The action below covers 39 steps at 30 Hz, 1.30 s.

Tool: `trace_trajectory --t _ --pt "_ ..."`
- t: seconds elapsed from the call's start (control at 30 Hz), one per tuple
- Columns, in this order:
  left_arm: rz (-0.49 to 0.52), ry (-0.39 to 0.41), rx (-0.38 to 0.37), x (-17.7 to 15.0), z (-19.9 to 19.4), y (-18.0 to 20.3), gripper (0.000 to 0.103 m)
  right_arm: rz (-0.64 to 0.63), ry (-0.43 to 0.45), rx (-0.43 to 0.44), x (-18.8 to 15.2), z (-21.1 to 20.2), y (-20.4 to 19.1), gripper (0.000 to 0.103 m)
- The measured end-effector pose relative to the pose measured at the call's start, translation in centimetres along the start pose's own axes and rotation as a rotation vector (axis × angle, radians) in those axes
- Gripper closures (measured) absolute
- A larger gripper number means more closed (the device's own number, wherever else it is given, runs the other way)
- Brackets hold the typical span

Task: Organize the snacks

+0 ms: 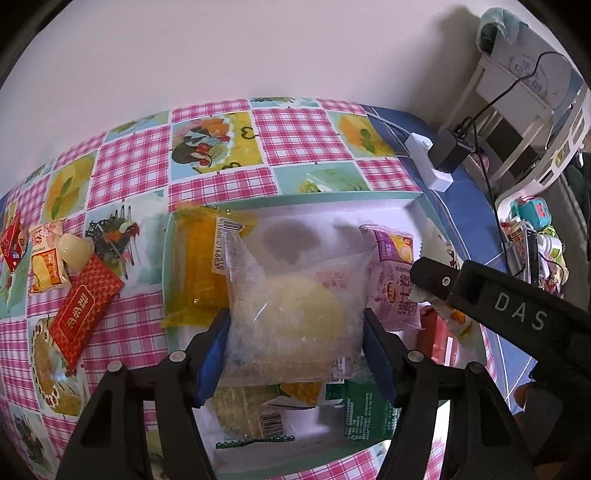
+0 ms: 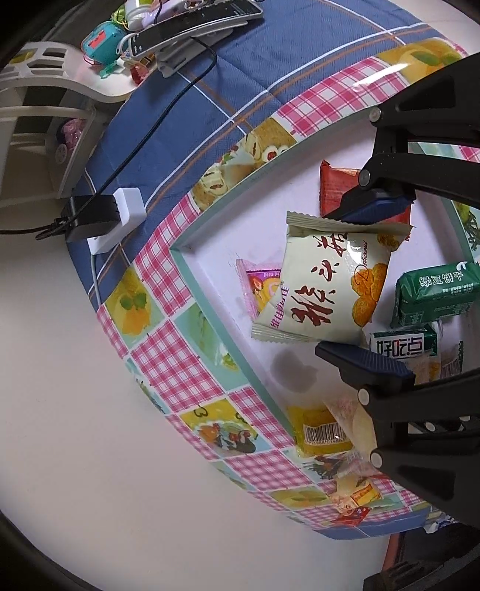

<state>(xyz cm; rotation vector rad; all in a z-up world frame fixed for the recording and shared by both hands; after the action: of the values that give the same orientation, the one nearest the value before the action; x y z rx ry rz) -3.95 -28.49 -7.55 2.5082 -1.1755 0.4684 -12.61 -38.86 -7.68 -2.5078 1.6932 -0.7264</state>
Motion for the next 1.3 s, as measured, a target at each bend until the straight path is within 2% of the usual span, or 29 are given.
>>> trace_trajectory --t 0.13,0.27,0.5,0.77,0.9,0.97,1.1,1.17,1.2,1.3 --pt "0.009 0.017 -0.005 0.1 -0.6 0.1 0.024 -0.006 0.001 0.014 0.0 -0.2 -0.2 0.039" --pt "0.011 0.014 0.002 0.0 -1.1 0.0 0.02 -0.015 -0.001 0.021 0.1 -0.3 -0.4 0.039" --pt "-0.031 0.002 0.05 -0.2 -2.1 -1.8 0.02 -0.023 -0.011 0.027 -0.1 -0.2 -0.7 0.038" --pt "-0.128 0.02 0.096 -0.1 -3.0 -5.2 0.02 -0.051 -0.031 0.021 -0.3 0.3 -1.1 0.035" --pt "-0.157 0.026 0.112 -0.2 -3.3 -6.4 0.019 -0.068 -0.023 0.007 -0.3 0.2 -1.3 0.029" --pt "-0.172 0.03 0.11 -0.2 -3.5 -6.8 0.013 -0.074 -0.019 -0.003 -0.3 0.1 -1.4 0.024" --pt "-0.2 0.052 0.127 -0.2 -4.1 -8.0 0.01 -0.093 -0.005 -0.018 -0.3 0.0 -1.7 0.017" --pt "-0.215 0.061 0.14 -0.2 -4.3 -8.7 0.006 -0.106 0.003 -0.021 -0.3 -0.1 -2.0 0.003" --pt "-0.223 0.064 0.147 -0.2 -4.4 -9.1 0.006 -0.11 0.007 -0.022 -0.3 -0.1 -2.1 0.0" --pt "-0.243 0.07 0.164 -0.3 -4.5 -10.1 0.006 -0.123 0.028 -0.028 -0.2 -0.4 -2.4 0.0"
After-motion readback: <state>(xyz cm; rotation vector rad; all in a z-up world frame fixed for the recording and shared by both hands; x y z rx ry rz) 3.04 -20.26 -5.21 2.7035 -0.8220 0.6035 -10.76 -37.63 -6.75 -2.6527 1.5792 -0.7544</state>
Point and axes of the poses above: each gripper's, at about its wrist camera, not at the fingertips, and z roughly the way its jaws point, y to its right, x to its top, the point moved 8 cm from there along z, roughly the way its jaws point, and after that the axes turned 1 degree about y, right-handed, at the moved point
